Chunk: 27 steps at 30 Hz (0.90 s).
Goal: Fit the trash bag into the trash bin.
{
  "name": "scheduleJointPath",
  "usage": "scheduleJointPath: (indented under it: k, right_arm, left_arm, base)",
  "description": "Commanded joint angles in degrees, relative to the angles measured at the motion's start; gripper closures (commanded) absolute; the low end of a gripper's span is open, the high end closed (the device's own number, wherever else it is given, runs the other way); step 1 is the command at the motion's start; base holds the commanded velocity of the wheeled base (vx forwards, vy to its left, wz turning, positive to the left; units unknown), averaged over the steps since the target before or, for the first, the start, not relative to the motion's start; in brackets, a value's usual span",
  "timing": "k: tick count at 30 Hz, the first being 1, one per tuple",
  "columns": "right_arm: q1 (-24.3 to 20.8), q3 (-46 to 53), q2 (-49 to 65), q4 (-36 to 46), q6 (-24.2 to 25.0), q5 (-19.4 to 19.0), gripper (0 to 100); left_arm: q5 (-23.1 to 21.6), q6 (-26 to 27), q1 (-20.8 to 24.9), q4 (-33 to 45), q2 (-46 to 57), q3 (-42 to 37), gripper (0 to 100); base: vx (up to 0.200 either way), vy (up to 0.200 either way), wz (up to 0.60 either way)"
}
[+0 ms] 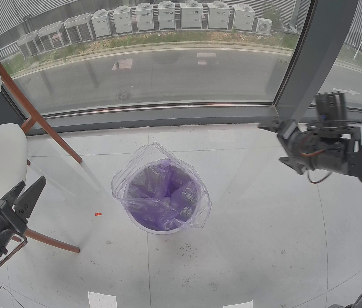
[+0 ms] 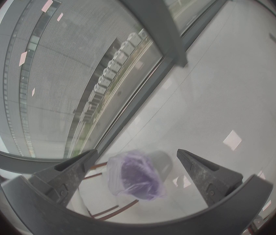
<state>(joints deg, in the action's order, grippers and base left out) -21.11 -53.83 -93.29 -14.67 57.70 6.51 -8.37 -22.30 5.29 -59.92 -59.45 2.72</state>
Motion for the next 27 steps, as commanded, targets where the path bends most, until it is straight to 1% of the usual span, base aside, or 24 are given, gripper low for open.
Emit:
scheduleJointPath:
  k: [1,2,3,4,5,6,7,8,9,10,11,12,13,14,15,18,19,20,22,25,27]
  right_arm:
    - [28.41,37.57,47.68,-0.01,-13.23,2.89,0]
    - [29.38,39.68,53.92,0.16,-15.69,1.31,0]
    - [29.55,40.91,59.02,0.95,-17.62,-0.01,0]
    - [29.2,42.41,64.91,1.22,-20.52,-2.12,0]
    - [28.76,45.13,73.08,2.8,-26.94,-5.02,0]
    - [28.76,46.89,76.95,4.29,-32.3,-6.33,0]
    - [28.76,46.89,76.95,4.29,-32.3,-6.33,0]
    - [28.32,53.13,87.58,8.6,-53.3,-9.76,0]
    - [28.41,53.83,89.52,10.71,-60.6,-10.11,0]
    - [28.5,53.83,88.55,11.94,-64.64,-9.76,0]
    - [28.5,53.57,87.49,12.38,-64.2,-8.97,0]
    - [28.5,53.57,87.49,12.38,-64.2,-8.97,0]
    - [28.67,53.83,86.44,12.73,-58.84,-5.81,0]
    - [28.67,53.83,86.7,13.35,-55.06,-4.49,0]
    - [28.76,53.83,86.7,13.43,-53.83,-4.22,0]
    - [28.5,53.83,86.61,14.14,-56.2,-5.19,0]
    - [28.5,53.83,86.61,14.23,-56.29,-5.19,0]
    - [28.41,53.83,86.61,14.93,-59.37,-8.44,0]
    - [28.23,53.75,86.7,15.02,-60.16,-10.55,0]
    - [28.15,53.75,86.61,15.1,-60.16,-10.29,0]
    - [28.06,53.75,86.61,15.02,-60.25,-10.64,0]
  left_arm:
    - [0.82,2.78,-0.81,35.13,40.12,-1.49,0]
    - [0.82,4.81,-0.81,39.79,44.51,-1.49,0]
    - [0.82,6.39,-0.81,43.13,47.85,-1.4,0]
    - [0.99,8.15,-0.81,47.08,51.63,-1.49,0]
    - [1.43,11.22,-0.98,51.57,54.88,-2.63,0]
    - [1.87,12.72,-1.78,53.32,55.15,-2.72,0]
    - [1.87,12.72,-1.78,53.32,55.15,-2.72,0]
    - [2.4,15.7,-5.64,56.84,57.61,-2.63,0]
    - [1.96,16.67,-5.38,56.93,58.22,-2.63,0]
    - [1.43,17.2,-5.03,56.75,58.14,-2.72,0]
    - [0.82,17.81,-5.03,56.75,58.05,-2.72,0]
    - [-0.5,18.87,-5.03,56.75,57.96,-2.72,0]
    - [-1.38,19.75,-5.03,56.66,57.96,-2.72,0]
    - [-1.91,21.07,-5.03,56.75,57.96,-2.72,0]
    - [-2.0,21.42,-5.03,56.75,57.96,-2.72,0]
    - [0.2,20.71,-5.03,56.75,57.87,-2.72,0]
    - [0.55,20.63,-5.03,56.84,57.87,-2.72,0]
    - [5.56,20.01,-4.94,57.19,57.87,-2.63,0]
    - [8.9,18.87,-5.03,57.19,58.05,-2.54,0]
    - [10.66,17.11,-5.55,56.93,58.31,-2.63,0]
    - [11.89,17.9,-5.55,56.31,58.49,-2.72,0]
  base:
    - [0.0,0.0,0.0]
    - [0.0,0.0,0.0]
    - [0.0,0.0,0.0]
    - [0.0,0.0,0.0]
    - [0.0,0.0,0.0]
    - [0.0,0.0,0.0]
    - [0.0,0.0,0.0]
    - [0.0,0.0,0.0]
    - [0.0,0.0,0.0]
    - [0.0,0.0,0.0]
    - [0.0,0.0,0.0]
    - [0.0,0.0,0.0]
    - [0.0,0.0,0.0]
    - [0.0,0.0,0.0]
    - [0.0,0.0,0.0]
    - [0.0,0.0,0.0]
    - [0.0,0.0,0.0]
    - [0.0,0.0,0.0]
    - [0.0,0.0,0.0]
    - [0.0,0.0,0.0]
    - [0.0,0.0,0.0]
